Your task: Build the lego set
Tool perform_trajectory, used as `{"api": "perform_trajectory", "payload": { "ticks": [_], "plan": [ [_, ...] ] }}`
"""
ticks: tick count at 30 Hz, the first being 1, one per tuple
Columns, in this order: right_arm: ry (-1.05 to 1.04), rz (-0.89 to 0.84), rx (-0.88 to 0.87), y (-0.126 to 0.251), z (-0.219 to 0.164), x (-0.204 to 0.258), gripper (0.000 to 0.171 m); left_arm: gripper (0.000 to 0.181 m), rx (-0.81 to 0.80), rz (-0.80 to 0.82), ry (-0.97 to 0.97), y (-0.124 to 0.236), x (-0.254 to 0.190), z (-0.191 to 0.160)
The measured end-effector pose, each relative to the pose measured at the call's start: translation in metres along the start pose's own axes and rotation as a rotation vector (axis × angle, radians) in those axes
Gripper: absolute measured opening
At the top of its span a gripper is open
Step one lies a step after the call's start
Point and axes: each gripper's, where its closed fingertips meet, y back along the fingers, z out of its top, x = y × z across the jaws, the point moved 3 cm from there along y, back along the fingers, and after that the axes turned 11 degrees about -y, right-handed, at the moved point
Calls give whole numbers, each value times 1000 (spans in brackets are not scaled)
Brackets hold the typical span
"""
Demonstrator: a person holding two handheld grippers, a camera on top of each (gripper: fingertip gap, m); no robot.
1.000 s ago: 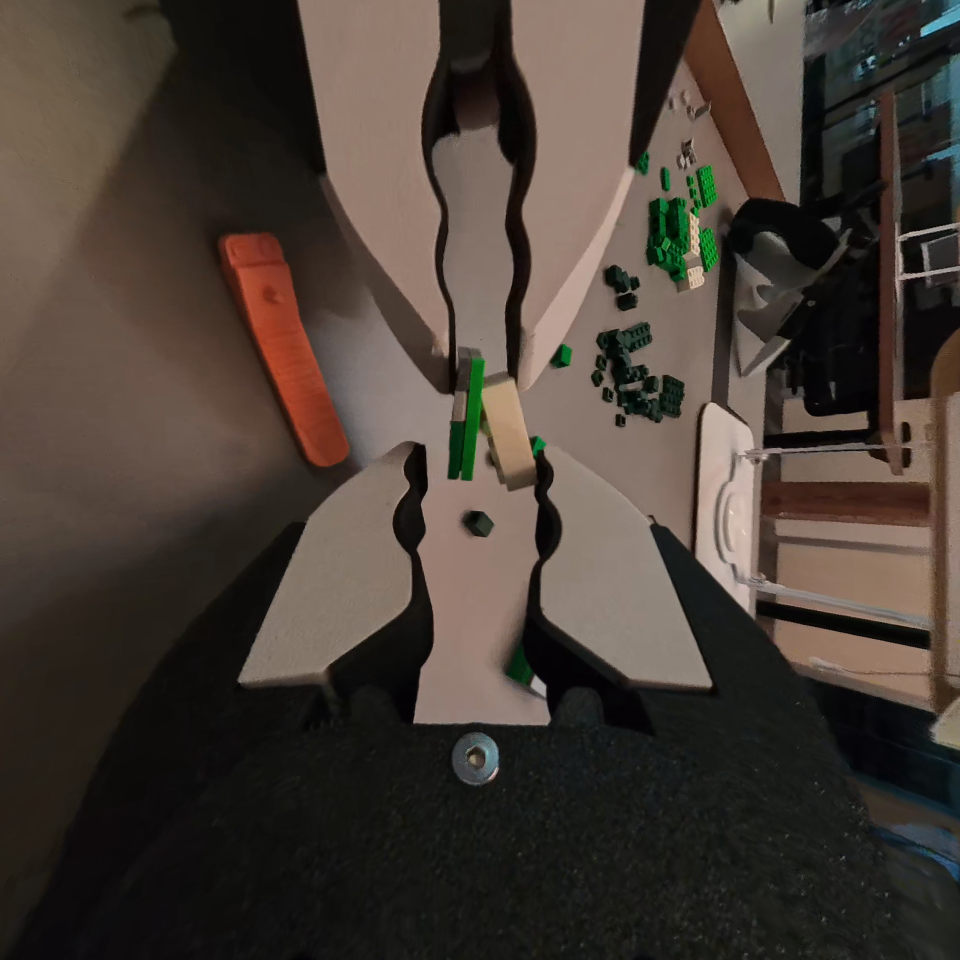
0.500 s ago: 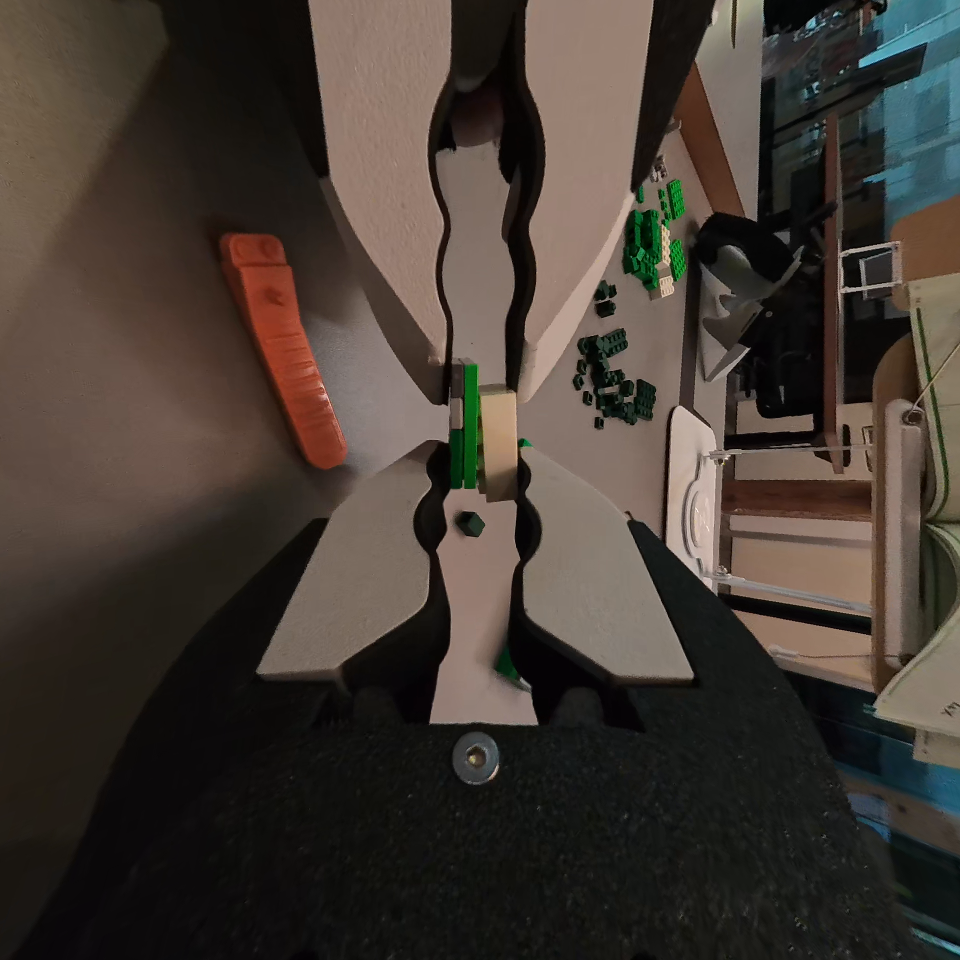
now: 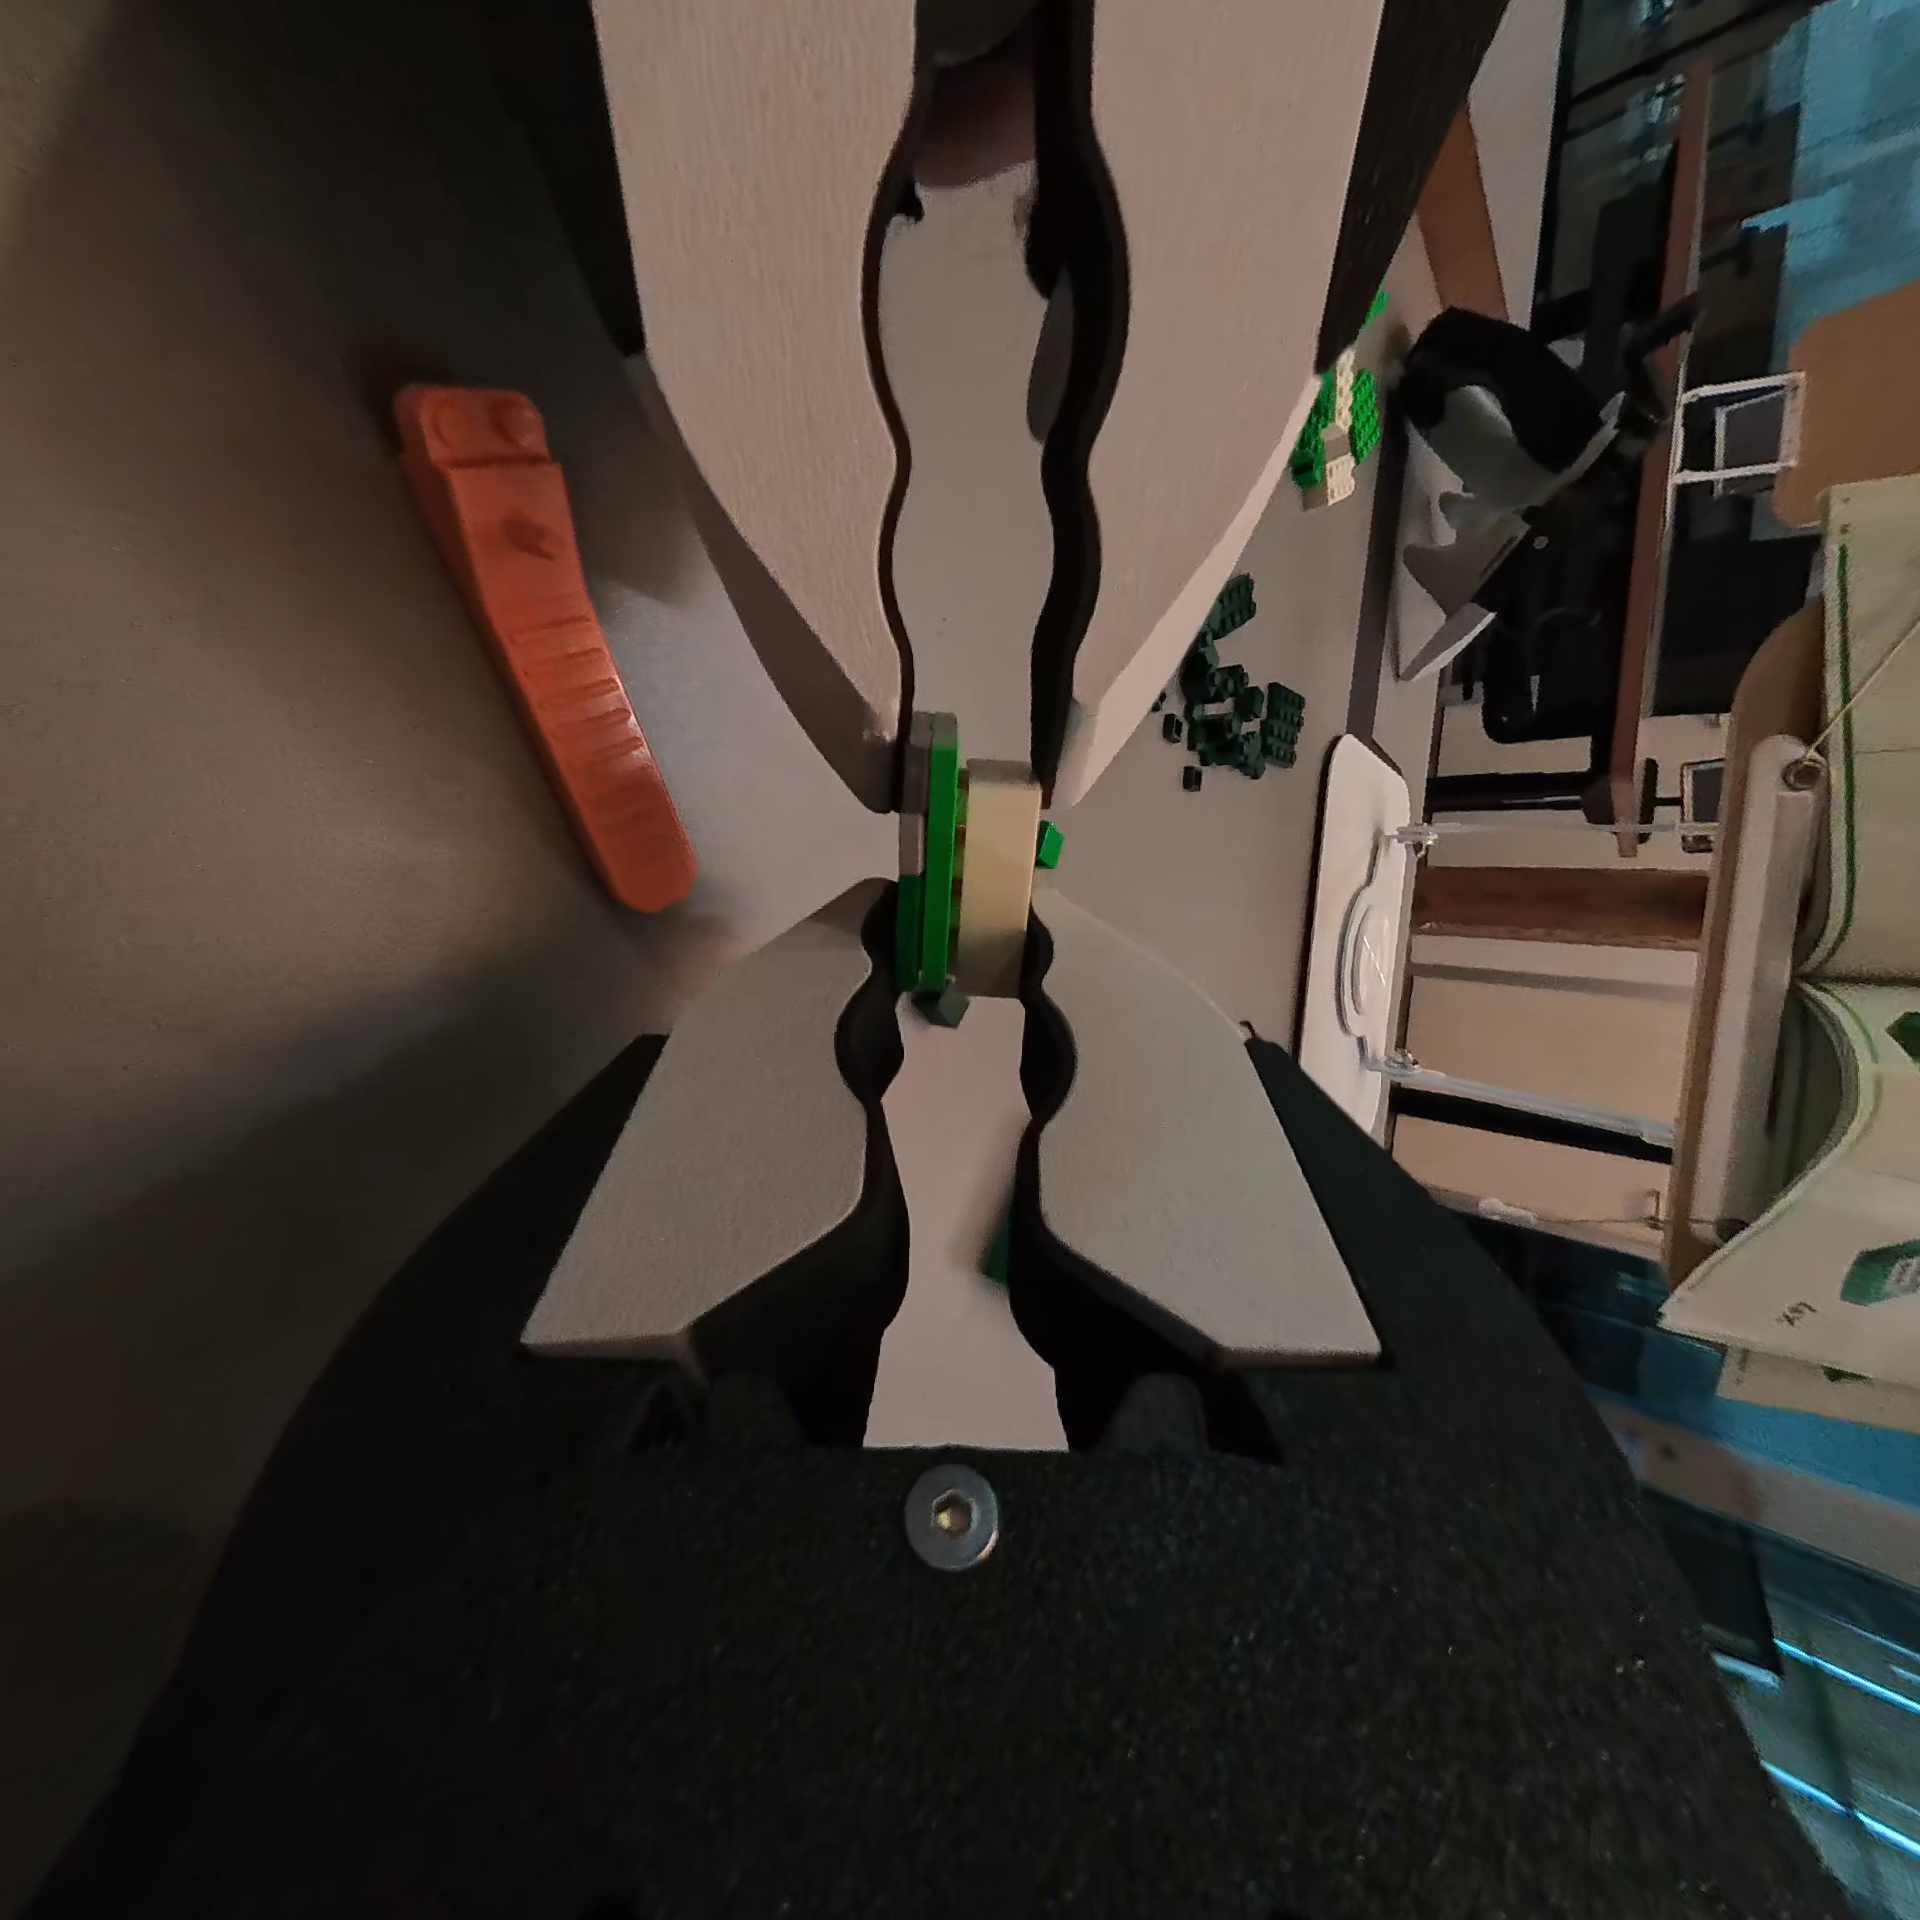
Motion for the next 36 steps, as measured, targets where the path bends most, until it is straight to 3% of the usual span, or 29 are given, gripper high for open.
{"api": "perform_trajectory", "payload": {
  "ticks": [4, 11, 18, 23, 25, 36],
  "plan": [
    [-1, 22, 32, -2, -3, 1, 18, 35, 27, 33, -38, -2, 0, -2],
    [4, 30, 43, -1, -4, 0, 18, 26, 20, 26, -52, -3, -3, 0],
    [19, 31, 50, -3, -6, 2, 18, 50, 54, 78, -29, -4, 4, -4],
    [80, 30, 45, -2, -6, 3, 18, 34, 38, 24, -39, -5, -3, -1],
    [117, 29, 46, -2, -6, 5, 19, 20, 26, -14, -48, -6, -9, 1],
    [88, 5, 46, 0, 0, 4, 19, 18, 5, -38, -5, -1, -5, 5]
  ]
}}
